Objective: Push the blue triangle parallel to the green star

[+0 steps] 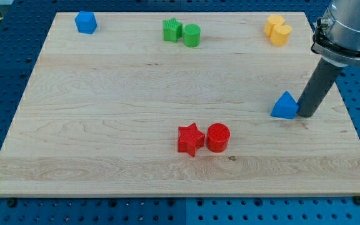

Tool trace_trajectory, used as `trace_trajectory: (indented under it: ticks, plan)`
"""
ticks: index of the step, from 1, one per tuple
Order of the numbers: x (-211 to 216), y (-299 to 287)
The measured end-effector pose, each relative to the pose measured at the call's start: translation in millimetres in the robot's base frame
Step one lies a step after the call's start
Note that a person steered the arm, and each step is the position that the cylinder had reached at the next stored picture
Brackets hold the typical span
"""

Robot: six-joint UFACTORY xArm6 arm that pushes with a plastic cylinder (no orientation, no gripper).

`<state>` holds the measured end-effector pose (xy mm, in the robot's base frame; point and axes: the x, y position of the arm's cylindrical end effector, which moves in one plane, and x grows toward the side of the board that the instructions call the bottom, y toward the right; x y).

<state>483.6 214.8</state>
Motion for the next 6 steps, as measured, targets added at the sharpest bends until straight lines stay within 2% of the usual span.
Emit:
trace_trajectory:
  ticks: [4, 6]
  plan:
    - [-8.8, -48.8]
    - [1.7, -61.2]
